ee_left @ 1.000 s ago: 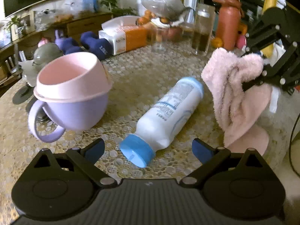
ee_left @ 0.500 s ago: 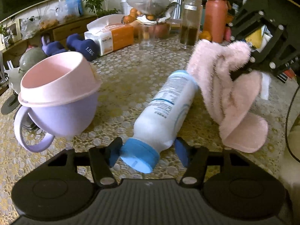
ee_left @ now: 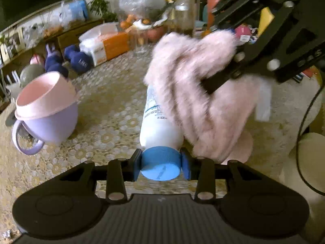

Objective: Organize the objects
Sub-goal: 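Push the bottle by its cap alongside the plush bear with the left gripper while the right holds the bear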

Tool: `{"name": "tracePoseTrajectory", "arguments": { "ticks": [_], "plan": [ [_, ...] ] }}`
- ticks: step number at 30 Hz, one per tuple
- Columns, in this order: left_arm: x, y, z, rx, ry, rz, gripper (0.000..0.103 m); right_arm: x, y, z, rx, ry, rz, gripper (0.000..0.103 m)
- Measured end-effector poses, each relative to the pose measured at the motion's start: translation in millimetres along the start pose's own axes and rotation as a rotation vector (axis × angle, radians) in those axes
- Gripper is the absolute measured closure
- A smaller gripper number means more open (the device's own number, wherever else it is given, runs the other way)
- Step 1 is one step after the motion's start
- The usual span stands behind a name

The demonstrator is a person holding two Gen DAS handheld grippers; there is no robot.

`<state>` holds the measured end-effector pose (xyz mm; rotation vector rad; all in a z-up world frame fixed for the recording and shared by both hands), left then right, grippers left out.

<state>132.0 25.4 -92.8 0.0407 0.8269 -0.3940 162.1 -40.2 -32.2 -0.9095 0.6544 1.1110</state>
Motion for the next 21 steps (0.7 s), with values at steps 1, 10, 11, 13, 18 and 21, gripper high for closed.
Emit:
{"name": "tracePoseTrajectory", "arguments": {
  "ticks": [1, 10, 11, 13, 18, 21],
  "plan": [
    [-4.7, -5.6, -1.0, 0.007, -0.001, -0.005, 0.065, -0.9, 3.9, 0.7, -0.010, 0.001, 0.001, 0.082],
    [-25.9, -39.6, -18.3, 0.023, 0.007, -0.010, 0.065, 4.2, 24.4, -5.4, -0.035, 0.023, 0.025, 0.082],
    [-25.9, -39.5, -20.4, 0.017, 0.008, -0.008, 0.065, 6.2, 23.9, -6.5, -0.030, 0.027, 0.024, 0.082],
    [-24.4, -38.7, -23.9, 0.006, 0.016, -0.007, 0.065, 11.3, 21.6, -8.9, -0.022, 0.037, 0.018, 0.082],
    [-21.4, -33.8, -29.2, -0.013, 0.028, -0.016, 0.065, 22.6, 8.1, -18.4, 0.001, 0.068, 0.000, 0.082],
    [-21.8, -31.3, -30.9, -0.027, 0.024, -0.028, 0.065, 26.1, -4.6, -25.4, 0.023, 0.085, -0.021, 0.082]
  ]
}}
Point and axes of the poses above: each gripper's, at about its wrist camera, not at the fingertips, and x roughly the way its jaws point, y to its left, z to its top, the point moved 7 cm from there along x, roughly the way its jaws point, and after that the axes turned 13 degrees about -x, right-handed, at the moved point
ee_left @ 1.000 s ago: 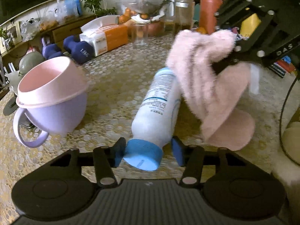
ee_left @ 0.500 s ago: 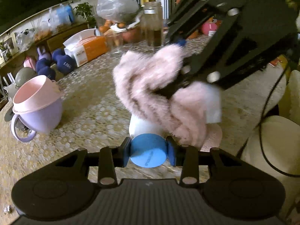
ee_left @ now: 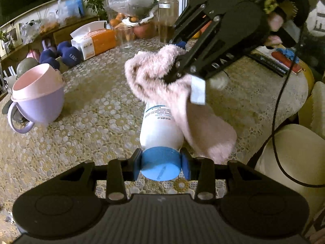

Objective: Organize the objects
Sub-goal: 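Push the bottle by its cap alongside the plush bear with the left gripper while the right holds the bear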

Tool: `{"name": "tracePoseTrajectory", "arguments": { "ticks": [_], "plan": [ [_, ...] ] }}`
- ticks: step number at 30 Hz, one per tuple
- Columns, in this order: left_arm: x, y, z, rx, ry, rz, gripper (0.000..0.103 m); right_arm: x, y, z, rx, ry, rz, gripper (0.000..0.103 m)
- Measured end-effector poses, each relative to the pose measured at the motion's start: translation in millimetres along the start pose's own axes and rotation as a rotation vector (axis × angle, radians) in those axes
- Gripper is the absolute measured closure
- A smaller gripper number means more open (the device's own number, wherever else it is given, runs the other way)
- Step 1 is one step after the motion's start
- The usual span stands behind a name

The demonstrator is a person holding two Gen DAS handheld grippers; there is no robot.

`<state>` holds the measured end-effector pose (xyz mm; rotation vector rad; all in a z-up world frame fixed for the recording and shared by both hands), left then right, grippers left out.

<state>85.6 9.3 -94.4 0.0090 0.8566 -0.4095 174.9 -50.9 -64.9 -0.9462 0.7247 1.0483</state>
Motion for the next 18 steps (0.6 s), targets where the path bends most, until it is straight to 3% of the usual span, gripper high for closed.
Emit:
{"name": "tracePoseTrajectory", "arguments": {
  "ticks": [18],
  "plan": [
    [-17.1, 2.0, 26.6, -0.074, -0.091, -0.044, 0.065, 15.6, -55.7, -42.1, 0.117, 0.118, -0.144, 0.083]
  ]
}}
Point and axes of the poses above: each gripper's, at about its wrist camera, not at the fingertips, and x roughly the way its jaws point, y to its left, z to its top, the point moved 7 cm from there along x, roughly the way its jaws point, and after that the axes turned 13 degrees about -x, right-handed, at the moved point
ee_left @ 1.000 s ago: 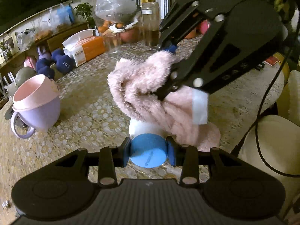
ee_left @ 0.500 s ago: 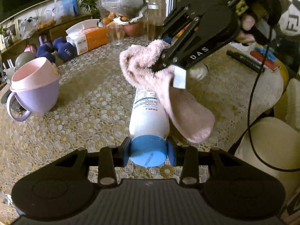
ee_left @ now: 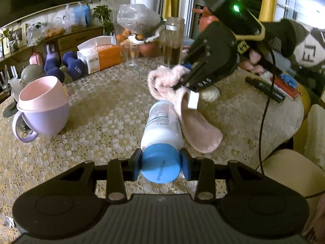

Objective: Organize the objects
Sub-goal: 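Push the bottle by its cap alongside the plush bear with the left gripper while the right holds the bear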

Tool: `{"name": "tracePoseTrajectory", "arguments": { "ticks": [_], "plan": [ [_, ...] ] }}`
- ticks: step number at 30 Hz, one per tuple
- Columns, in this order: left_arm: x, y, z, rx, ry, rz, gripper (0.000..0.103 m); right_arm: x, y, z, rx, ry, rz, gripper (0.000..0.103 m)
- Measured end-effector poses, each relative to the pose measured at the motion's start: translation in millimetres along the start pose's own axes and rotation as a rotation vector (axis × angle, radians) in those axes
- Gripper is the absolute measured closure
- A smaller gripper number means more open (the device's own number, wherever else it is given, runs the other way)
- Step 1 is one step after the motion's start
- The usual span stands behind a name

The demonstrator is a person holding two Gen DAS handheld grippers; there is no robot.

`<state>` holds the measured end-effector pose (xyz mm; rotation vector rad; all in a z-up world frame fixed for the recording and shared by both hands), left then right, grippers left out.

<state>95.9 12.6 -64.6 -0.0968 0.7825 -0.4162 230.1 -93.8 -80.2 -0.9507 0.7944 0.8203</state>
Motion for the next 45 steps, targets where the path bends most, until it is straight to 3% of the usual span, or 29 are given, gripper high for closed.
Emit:
{"name": "tracePoseTrajectory", "arguments": {
  "ticks": [5, 12, 19, 23, 29, 45],
  "plan": [
    [-3.7, -0.7, 11.9, -0.023, -0.029, -0.005, 0.065, -9.5, 0.9, -11.0, -0.006, 0.006, -0.009, 0.084],
    [-5.0, -4.4, 31.0, -0.027, -0.058, -0.005, 0.065, -45.3, 10.7, -12.0, -0.027, -0.068, 0.001, 0.084],
    [-2.8, -4.0, 40.1, -0.032, -0.059, -0.006, 0.064, -83.0, 38.5, 4.8, -0.120, -0.174, 0.085, 0.083],
    [-2.7, -4.2, 40.6, -0.028, -0.056, -0.006, 0.064, -81.7, 60.0, 18.1, -0.180, -0.202, 0.116, 0.083],
    [-0.8, 3.3, 39.2, -0.053, -0.044, -0.014, 0.064, -53.5, 53.6, 26.4, -0.159, -0.159, 0.118, 0.083],
    [-4.0, 22.9, 27.7, -0.102, -0.041, -0.031, 0.064, 5.6, 24.8, -3.1, -0.087, -0.012, 0.057, 0.084]
  ]
}}
Point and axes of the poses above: each gripper's, at about its wrist camera, not at the fingertips, and x roughly the way its jaws point, y to its left, z to its top, the point moved 7 cm from there along x, roughly the way its jaws point, and after that the axes turned 13 degrees about -x, right-handed, at the moved point
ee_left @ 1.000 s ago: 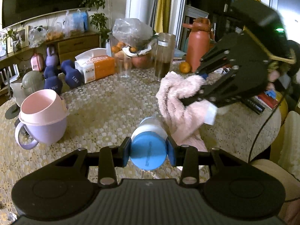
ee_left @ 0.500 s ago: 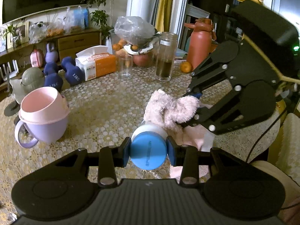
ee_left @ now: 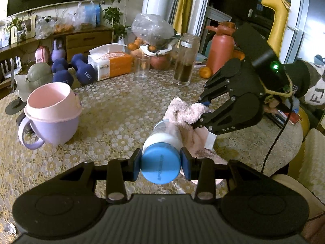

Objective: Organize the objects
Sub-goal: 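Push the bottle by its cap alongside the plush bear with the left gripper while the right holds the bear, then hold the bottle against the plush bear with the left gripper while the right holds the bear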

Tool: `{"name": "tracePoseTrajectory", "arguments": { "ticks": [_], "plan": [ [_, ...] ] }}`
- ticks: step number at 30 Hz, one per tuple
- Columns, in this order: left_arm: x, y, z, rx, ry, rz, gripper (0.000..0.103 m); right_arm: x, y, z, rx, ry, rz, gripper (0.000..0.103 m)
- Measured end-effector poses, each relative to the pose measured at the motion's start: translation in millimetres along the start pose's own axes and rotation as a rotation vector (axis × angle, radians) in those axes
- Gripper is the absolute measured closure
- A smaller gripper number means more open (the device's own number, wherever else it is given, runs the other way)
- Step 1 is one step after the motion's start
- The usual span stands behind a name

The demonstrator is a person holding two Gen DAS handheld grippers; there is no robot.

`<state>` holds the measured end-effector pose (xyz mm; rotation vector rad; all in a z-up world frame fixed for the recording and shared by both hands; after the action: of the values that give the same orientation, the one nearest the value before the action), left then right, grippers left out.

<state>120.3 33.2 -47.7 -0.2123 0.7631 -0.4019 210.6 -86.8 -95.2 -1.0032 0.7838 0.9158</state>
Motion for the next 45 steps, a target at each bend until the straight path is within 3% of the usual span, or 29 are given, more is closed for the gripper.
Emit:
{"name": "tracePoseTrajectory", "arguments": {
  "ticks": [4, 13, 23, 28, 45],
  "plan": [
    [0.2, -0.6, -2.8, 0.020, 0.002, 0.005, 0.064, 0.3, -6.8, -6.6, 0.018, 0.019, -0.032, 0.084],
    [-1.2, -1.3, -8.0, 0.013, 0.001, 0.005, 0.064, -45.9, 4.0, 12.3, -0.052, -0.061, -0.043, 0.083],
    [-2.0, -2.1, -8.2, 0.011, 0.002, 0.003, 0.064, -78.6, 43.0, 56.7, -0.139, -0.197, 0.073, 0.083],
    [-2.6, 2.2, -14.2, -0.002, 0.016, 0.008, 0.064, -63.1, 49.0, 65.1, -0.152, -0.177, 0.099, 0.083],
    [3.2, 23.2, -34.3, -0.038, 0.066, 0.004, 0.064, -18.7, 21.3, 49.8, -0.111, -0.075, 0.032, 0.083]
  ]
}}
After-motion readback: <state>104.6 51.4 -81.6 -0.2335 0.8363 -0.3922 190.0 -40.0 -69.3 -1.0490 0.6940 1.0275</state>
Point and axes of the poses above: each gripper's, at about its wrist camera, not at the fingertips, and x roughly the way its jaws point, y to its left, z to its top, the point moved 7 cm from there along x, roughly the way its jaws point, and after that the axes turned 13 degrees about -x, right-handed, at the moved point
